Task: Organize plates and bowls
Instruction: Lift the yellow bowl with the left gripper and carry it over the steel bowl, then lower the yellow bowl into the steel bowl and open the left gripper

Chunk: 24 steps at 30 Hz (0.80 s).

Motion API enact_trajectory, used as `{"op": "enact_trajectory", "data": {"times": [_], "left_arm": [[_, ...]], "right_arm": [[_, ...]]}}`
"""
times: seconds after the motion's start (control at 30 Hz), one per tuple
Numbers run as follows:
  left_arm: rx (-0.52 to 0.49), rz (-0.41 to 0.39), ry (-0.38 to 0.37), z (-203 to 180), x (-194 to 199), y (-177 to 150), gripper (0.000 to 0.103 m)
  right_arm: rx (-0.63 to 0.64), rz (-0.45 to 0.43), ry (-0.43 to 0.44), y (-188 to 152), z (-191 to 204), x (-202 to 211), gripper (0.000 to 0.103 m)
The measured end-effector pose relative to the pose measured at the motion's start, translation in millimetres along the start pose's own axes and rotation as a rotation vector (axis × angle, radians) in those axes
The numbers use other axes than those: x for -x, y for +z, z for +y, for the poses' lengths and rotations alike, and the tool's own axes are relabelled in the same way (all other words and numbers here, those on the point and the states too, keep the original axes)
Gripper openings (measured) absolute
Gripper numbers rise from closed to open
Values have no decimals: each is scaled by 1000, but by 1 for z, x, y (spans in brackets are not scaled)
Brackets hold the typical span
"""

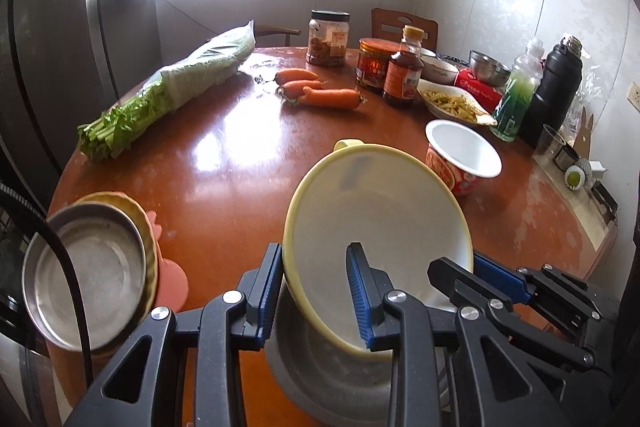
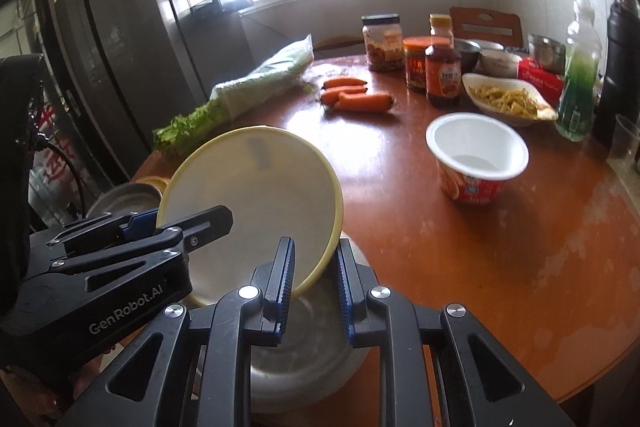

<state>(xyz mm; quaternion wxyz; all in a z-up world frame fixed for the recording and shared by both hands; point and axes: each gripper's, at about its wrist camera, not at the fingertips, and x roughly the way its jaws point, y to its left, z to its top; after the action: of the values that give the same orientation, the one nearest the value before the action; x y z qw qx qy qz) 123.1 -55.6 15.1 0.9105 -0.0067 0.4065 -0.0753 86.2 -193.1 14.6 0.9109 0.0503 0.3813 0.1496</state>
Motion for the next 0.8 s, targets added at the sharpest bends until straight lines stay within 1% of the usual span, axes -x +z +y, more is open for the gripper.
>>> {"op": "enact_trajectory", "data": {"times": [0.07,0.2,0.37,0.53,0.8], "left_arm": [[-10,2,6,-2,-1,-3,32],[-20,5,20,-3,-2,-11,32],[-21,-1,22,-2,-1,-18,32],[-29,-4,47,-3,-2,-28,32],[-35,-34,54,-2,3,-35,32]], "right_arm": [[9,9,-10,-3,1,-2,22],[34,-9,-27,-8,5,2,22],[48,-13,-25,-14,8,4,22],[74,-9,-42,-22,14,2,22],[78,-14,-38,-29,16,1,23]]}}
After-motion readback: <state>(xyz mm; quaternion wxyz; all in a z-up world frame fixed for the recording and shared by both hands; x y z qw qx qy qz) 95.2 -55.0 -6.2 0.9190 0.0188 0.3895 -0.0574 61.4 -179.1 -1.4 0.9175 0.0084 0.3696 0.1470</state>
